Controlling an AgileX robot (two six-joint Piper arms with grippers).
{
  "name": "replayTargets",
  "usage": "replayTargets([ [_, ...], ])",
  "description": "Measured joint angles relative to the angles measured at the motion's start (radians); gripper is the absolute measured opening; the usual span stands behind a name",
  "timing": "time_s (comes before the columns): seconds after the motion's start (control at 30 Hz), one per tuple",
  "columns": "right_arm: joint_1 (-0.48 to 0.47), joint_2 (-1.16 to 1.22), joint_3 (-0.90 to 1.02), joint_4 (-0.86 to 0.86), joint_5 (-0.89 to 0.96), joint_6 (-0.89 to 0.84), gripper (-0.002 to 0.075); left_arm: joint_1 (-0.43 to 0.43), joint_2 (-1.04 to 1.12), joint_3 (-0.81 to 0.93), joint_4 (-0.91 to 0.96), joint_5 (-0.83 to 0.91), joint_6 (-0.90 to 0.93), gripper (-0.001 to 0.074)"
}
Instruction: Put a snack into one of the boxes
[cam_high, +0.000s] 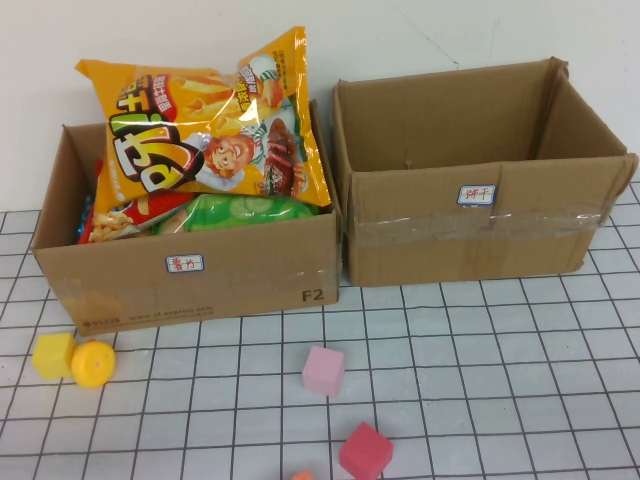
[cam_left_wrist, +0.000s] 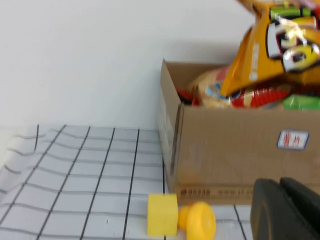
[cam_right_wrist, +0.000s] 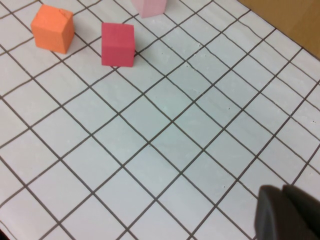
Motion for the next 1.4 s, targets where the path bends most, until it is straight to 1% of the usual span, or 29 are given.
replayTargets([
  [0.07,0.0,0.0,0.0,0.0,0.0,0.0,-0.0001,0.0,-0.028,0.028,-0.059,0.008,0.06,-0.0001],
  [0.2,0.0,0.0,0.0,0.0,0.0,0.0,-0.0001,0.0,-0.06,0.042,-0.102,0.047,0.096,-0.0001],
  [0.43,0.0,0.0,0.0,0.0,0.0,0.0,-0.0001,0.0,-0.069,0.042,-0.148,0.272,0.124,-0.0001],
  [0.47,0.0,0.0,0.0,0.0,0.0,0.0,-0.0001,0.0,-0.069,0.042,-0.156,0.283,0.137,-0.0001],
  [0.87,0.0,0.0,0.0,0.001,0.0,0.0,-0.0001,0.0,-0.069,0.039,-0.18,0.304,0.176,-0.0001],
  [1.07,0.0,0.0,0.0,0.001,0.0,0.0,-0.0001,0.0,-0.069,0.039,-0.164,0.304,0.215,-0.0001],
  [1.4,0.0,0.0,0.0,0.001,0.0,0.0,-0.0001,0.0,-0.069,0.039,-0.156,0.304,0.222,-0.0001],
])
